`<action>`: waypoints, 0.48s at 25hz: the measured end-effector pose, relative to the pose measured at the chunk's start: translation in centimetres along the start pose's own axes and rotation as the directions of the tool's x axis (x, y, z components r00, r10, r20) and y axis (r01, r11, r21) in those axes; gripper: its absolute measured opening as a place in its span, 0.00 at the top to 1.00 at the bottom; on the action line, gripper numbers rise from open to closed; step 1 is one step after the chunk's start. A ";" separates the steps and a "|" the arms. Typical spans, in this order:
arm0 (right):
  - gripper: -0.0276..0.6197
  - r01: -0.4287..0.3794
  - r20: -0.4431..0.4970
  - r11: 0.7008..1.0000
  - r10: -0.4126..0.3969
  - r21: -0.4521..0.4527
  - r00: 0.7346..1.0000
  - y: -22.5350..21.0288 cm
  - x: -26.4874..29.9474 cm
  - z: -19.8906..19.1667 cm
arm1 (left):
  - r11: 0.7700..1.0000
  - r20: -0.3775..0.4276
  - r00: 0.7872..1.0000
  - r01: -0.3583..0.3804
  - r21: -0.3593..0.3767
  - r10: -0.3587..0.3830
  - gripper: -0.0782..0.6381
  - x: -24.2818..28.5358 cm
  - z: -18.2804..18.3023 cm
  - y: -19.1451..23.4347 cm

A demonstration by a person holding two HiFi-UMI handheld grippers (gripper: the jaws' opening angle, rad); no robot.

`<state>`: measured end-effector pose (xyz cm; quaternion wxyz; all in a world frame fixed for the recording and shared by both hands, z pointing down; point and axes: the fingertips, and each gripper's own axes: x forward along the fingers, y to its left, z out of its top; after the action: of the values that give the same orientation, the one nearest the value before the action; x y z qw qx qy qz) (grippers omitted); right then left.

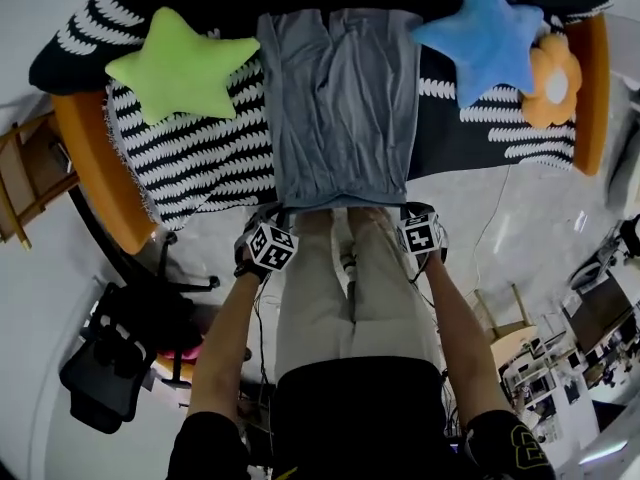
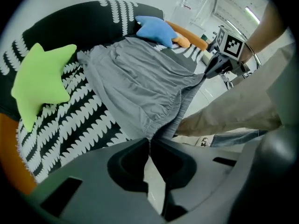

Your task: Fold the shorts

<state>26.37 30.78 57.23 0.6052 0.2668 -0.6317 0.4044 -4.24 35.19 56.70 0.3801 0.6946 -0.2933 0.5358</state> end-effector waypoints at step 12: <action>0.55 0.022 0.046 0.998 -0.019 -0.066 0.999 -1.8 -3.4 2.6 | 0.970 -0.048 0.976 0.206 -0.132 -0.214 0.44 0.5 -5.6 -1.7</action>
<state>26.89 27.12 54.45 0.6032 0.2621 -0.6558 0.3706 -5.65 40.82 57.59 0.4868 0.6792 -0.2397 0.4942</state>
